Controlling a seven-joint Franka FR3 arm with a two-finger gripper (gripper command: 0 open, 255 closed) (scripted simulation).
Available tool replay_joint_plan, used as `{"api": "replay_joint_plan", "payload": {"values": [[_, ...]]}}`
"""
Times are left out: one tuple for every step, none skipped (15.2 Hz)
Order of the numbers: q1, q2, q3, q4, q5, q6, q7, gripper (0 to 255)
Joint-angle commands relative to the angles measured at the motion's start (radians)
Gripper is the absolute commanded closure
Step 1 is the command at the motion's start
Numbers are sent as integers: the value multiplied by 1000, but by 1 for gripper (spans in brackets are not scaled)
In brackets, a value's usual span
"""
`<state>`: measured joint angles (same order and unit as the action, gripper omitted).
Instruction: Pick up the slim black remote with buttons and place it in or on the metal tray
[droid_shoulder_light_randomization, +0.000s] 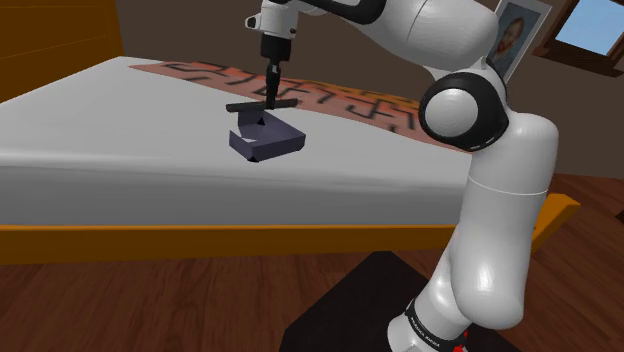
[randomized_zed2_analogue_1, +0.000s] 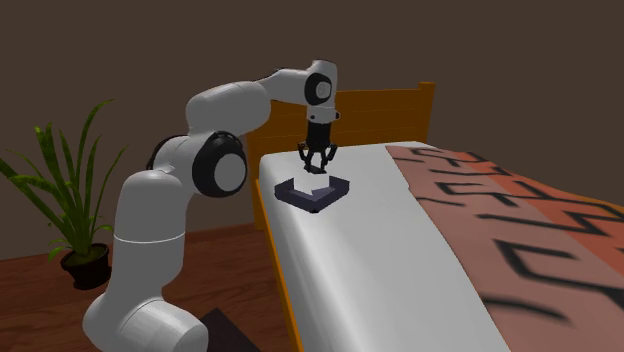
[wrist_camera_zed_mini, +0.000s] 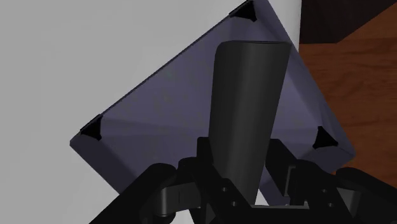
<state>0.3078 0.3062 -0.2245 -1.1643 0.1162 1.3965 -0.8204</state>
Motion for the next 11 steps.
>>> {"api": "replay_joint_plan", "payload": {"values": [[9,-10,3,-39,-3,30,9,255],[11,-17,3,-63,-4,47,8,255],[13,-23,3,-85,-6,64,8,255],[14,-28,3,-107,-7,80,8,255],[16,-33,4,-128,-8,96,7,255],[17,-38,4,-148,-10,112,7,255],[18,-42,4,-168,-11,128,7,255],[20,-46,4,-187,-11,143,6,255],[21,-50,5,-206,-12,158,6,255],[21,-51,5,-213,-12,164,6,255],[21,-51,5,-213,-12,164,6,255]]}}
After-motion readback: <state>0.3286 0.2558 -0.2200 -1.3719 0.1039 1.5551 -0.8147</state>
